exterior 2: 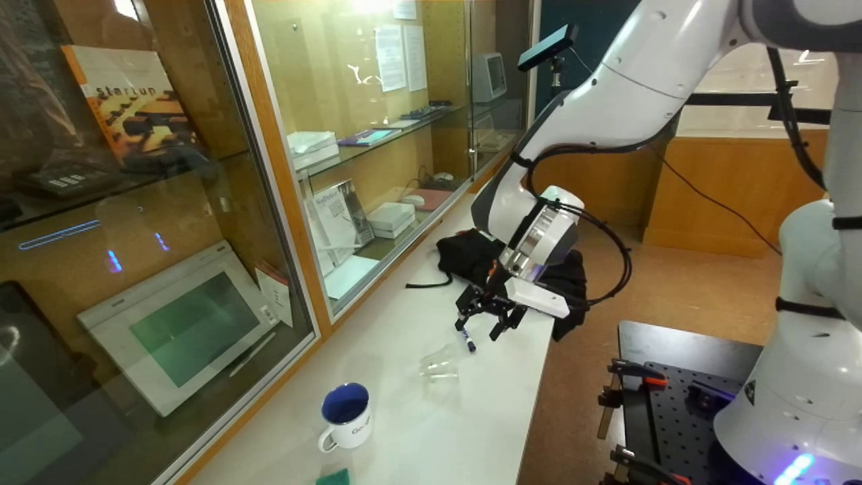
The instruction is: Put the cup upright, then put the marker in the cup
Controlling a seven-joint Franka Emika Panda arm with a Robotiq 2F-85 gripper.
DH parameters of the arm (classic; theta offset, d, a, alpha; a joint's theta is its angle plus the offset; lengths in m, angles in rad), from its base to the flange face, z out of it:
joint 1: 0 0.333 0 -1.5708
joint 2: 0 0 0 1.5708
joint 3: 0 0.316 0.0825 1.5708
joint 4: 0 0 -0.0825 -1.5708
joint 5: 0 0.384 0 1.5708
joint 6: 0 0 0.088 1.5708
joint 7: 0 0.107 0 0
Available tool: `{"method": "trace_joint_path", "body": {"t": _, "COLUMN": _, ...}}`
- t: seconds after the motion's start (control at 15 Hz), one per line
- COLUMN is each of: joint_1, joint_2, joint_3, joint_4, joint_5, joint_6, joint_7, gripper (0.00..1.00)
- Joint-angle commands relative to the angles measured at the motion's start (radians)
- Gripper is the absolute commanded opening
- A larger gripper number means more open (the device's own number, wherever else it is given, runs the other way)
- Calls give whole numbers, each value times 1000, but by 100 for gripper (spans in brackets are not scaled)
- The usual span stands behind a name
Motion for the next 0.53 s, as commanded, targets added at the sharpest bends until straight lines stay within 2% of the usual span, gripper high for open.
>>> {"method": "trace_joint_path", "body": {"t": 0.0, "joint_1": 5, "joint_2": 160, "joint_3": 15, "joint_4": 118, "joint_5": 150, "joint_6": 19, "joint_7": -113, "gripper": 100}}
{"method": "trace_joint_path", "body": {"t": 0.47, "joint_1": 13, "joint_2": 358, "joint_3": 13, "joint_4": 293, "joint_5": 428, "joint_6": -27, "joint_7": -353, "gripper": 100}}
